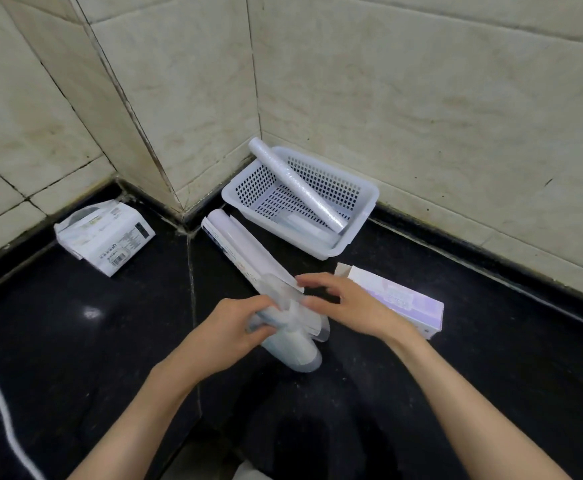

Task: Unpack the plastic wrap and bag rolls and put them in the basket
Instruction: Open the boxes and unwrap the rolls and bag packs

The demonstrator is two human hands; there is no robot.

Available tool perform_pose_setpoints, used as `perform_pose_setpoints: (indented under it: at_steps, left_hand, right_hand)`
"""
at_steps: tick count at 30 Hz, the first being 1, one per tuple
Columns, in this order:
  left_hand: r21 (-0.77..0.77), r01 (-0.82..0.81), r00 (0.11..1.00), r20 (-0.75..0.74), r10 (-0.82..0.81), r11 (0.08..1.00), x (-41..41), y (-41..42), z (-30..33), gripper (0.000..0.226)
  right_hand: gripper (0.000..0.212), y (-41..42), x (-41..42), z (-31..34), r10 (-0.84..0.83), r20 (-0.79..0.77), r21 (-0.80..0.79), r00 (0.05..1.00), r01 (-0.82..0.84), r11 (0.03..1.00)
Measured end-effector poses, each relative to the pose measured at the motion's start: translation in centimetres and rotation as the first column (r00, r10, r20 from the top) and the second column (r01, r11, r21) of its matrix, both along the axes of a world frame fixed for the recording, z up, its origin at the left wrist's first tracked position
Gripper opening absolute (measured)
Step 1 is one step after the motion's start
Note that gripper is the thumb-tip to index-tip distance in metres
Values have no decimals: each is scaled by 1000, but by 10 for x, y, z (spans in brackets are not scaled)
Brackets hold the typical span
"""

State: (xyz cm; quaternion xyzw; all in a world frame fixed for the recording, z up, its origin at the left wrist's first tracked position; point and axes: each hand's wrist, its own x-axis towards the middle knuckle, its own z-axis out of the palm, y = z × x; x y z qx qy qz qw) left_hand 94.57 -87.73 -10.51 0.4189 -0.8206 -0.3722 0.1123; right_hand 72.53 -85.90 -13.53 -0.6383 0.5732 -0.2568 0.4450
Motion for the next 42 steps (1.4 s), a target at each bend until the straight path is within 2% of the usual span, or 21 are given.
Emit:
perform_pose_setpoints:
  at_steps: [3,6,7,9,11,13,15,17,19,20,22,25,27,29,31,35,37,40,42]
  left_hand:
    - [-24,47,999,-18,-48,999,-1,5,2,36]
    - [-2,19,999,-46,-19,1000,3,6,0,19]
    - [12,-1,998,-55,1,1000,6,6,-2,20]
    - [28,-41,995,-85,43,999,11,7,-6,35]
    - [35,-118,984,-130,121,992,19,8,-9,44]
    - [40,-262,946,-186,265,964,27,7,-11,45]
    - [98,-445,851,-263,454,890,36,3,-18,39]
    - [322,-566,663,-368,651,759,43,-1,-29,29]
    - [635,-507,431,-399,809,583,50,-4,-42,24]
    - [725,-467,351,-373,859,506,51,-4,-49,26]
    - [788,-447,291,-321,901,424,51,0,-64,25]
    - [805,-442,311,-277,909,396,39,11,-85,20]
    - [811,-442,317,-258,913,383,31,18,-96,22]
    - [817,-425,328,-262,908,389,27,18,-102,23]
    - [826,-382,347,-287,893,414,25,17,-105,20]
    - [844,-358,413,-239,879,398,18,26,-119,21]
    - [859,-388,419,-158,894,334,13,35,-130,22]
    - [842,-489,396,-19,918,228,8,45,-144,26]
    - [753,-605,447,51,893,260,7,48,-152,34]
  right_hand:
    - [44,-3,12,5,81,56,105,995,-87,991]
    - [22,-4,11,8,80,93,106,992,-90,990]
    - [14,-3,10,10,60,96,100,994,-70,992]
    - [18,-2,8,8,-27,85,65,996,22,998]
    - [21,0,6,6,-114,33,3,993,114,993]
    - [18,4,4,2,-145,-137,-122,980,128,984]
    - [8,11,5,-7,-139,-355,-264,924,44,964]
    - [6,22,11,-19,-137,-489,-360,861,-56,931]
    - [7,35,19,-33,-132,-555,-395,821,-120,911]
    - [8,42,22,-42,-124,-578,-394,806,-143,908]
    - [19,56,26,-62,-48,-617,-304,785,-181,935]
    - [54,74,30,-90,202,-637,0,744,-262,965]
    - [67,84,30,-102,300,-607,124,736,-285,950]
    - [64,91,29,-109,300,-585,148,754,-264,953]
    - [53,92,27,-112,245,-608,106,755,-229,968]
    - [45,83,31,-114,201,-679,71,706,-210,975]
    - [48,80,34,-115,220,-679,119,701,-190,974]
    - [52,80,32,-115,224,-612,205,759,-121,971]
    - [49,79,28,-113,219,-528,253,820,-94,963]
